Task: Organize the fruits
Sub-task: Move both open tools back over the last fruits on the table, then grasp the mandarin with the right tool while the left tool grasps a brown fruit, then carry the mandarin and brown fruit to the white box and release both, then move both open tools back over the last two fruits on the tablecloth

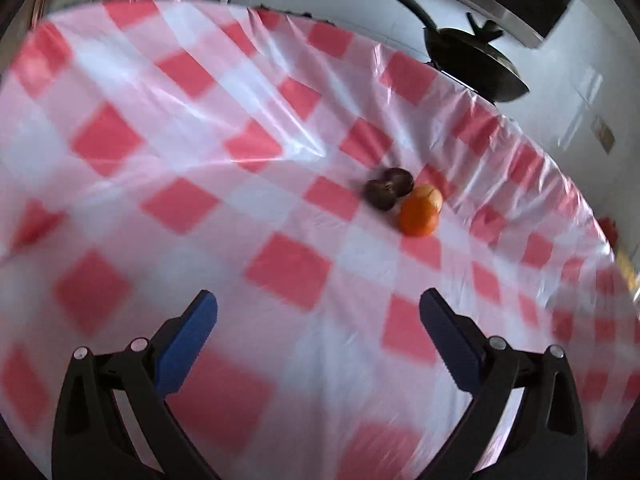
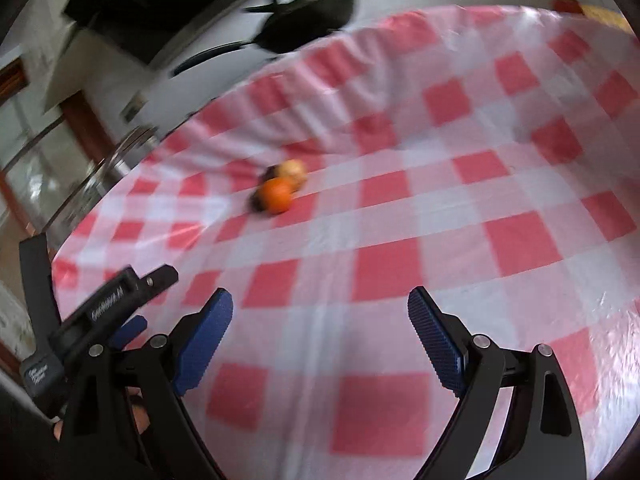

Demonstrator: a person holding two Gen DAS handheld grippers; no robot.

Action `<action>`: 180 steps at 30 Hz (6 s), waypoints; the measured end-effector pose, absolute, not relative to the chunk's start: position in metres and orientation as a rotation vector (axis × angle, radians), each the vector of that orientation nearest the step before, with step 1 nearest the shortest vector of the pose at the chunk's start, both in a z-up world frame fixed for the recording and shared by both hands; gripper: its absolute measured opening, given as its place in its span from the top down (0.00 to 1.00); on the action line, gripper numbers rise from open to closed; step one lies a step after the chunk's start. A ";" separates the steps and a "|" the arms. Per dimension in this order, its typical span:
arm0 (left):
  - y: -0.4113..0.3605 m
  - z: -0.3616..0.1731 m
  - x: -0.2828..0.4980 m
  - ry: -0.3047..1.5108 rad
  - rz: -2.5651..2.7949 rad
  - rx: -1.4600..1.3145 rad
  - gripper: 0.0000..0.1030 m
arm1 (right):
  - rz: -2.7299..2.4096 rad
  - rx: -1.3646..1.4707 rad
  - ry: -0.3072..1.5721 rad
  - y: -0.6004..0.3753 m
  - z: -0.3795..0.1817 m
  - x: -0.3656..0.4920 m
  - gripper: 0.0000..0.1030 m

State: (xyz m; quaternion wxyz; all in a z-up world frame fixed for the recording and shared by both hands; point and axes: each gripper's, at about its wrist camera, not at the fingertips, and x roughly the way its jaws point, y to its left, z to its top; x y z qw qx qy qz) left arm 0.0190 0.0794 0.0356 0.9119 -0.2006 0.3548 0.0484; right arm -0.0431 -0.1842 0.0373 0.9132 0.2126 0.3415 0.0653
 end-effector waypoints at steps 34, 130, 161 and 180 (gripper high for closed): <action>0.137 0.015 0.089 0.641 0.254 -0.641 0.02 | 0.233 0.073 0.891 -0.075 0.013 0.171 0.60; 0.364 -0.111 -0.402 1.041 0.669 -0.409 0.61 | 1.223 -0.575 1.002 0.207 -0.064 -0.360 0.59; 0.367 -0.126 -0.390 1.114 0.750 -0.353 0.26 | 1.387 -0.800 0.988 0.221 -0.078 -0.398 0.42; 0.316 0.016 -0.306 0.898 0.721 -0.254 0.03 | 1.110 -0.193 0.621 0.090 0.087 -0.275 0.15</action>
